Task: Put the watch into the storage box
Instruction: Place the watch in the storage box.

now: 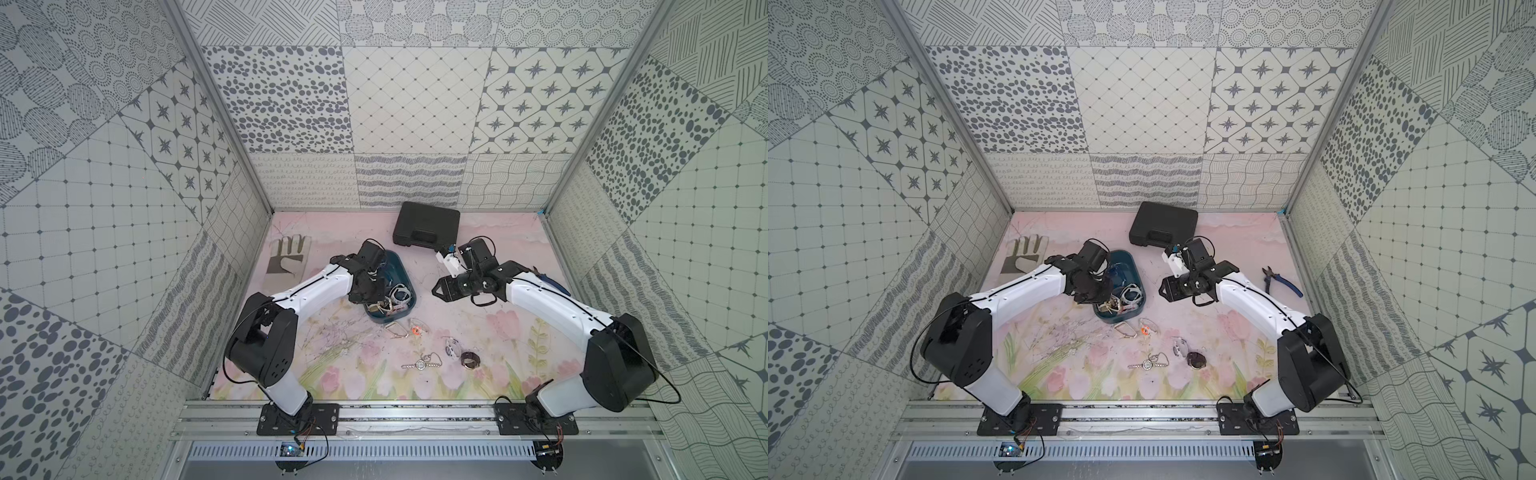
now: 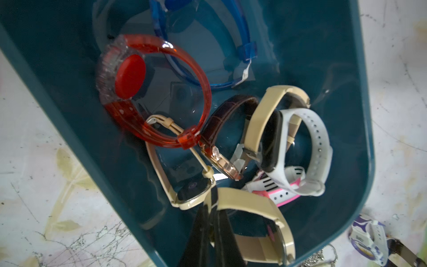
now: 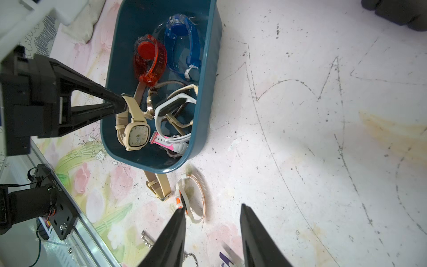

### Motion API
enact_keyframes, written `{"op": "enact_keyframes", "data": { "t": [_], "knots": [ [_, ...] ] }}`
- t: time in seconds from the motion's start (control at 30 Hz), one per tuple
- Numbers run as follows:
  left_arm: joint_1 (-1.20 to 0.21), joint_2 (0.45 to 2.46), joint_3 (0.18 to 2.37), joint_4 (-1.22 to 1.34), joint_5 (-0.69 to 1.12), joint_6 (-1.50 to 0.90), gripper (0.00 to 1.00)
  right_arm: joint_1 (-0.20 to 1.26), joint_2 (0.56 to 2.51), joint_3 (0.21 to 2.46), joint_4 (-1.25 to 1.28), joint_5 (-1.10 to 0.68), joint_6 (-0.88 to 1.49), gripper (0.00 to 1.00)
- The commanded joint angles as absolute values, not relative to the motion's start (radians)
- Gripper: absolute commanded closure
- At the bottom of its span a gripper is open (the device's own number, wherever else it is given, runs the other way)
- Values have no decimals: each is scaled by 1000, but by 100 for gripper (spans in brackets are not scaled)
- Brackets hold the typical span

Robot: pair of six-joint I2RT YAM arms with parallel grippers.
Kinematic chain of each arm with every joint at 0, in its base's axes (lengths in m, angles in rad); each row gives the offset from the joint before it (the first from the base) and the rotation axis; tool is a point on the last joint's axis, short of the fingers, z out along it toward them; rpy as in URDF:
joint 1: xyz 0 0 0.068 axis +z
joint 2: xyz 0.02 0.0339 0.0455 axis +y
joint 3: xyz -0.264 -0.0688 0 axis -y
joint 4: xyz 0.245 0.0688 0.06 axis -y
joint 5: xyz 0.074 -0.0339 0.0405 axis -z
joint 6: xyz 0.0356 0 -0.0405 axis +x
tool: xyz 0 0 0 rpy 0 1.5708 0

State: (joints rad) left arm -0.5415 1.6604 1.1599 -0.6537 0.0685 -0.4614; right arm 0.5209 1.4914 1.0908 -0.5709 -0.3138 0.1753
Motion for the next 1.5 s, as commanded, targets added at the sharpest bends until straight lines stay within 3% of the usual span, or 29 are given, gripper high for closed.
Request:
{"op": "enact_keyframes", "data": {
  "t": [0.0, 0.23, 0.43, 0.67, 0.9, 1.13, 1.47],
  "knots": [
    [-548, 1688, 1157, -675, 18, -414, 100, 518, 1490, 1086, -540, -322, 173, 57],
    [-554, 1707, 1149, -671, 10, -414, 100, 518, 1496, 1084, -541, -324, 171, 57],
    [-558, 1688, 1147, -662, 12, -420, 64, 518, 1499, 1093, -540, -352, 177, 57],
    [-572, 1587, 1154, -684, 3, -436, 53, 533, 1488, 1100, -557, -374, 175, 57],
    [-602, 1455, 1166, -685, 64, -454, 52, 582, 1457, 1058, -560, -371, 200, 57],
    [-609, 1291, 1103, -651, 150, -485, 52, 727, 1380, 935, -470, -341, 218, 57],
    [-609, 1050, 913, -648, 134, -535, 53, 936, 1488, 956, -393, -57, 252, 58]
  ]
}}
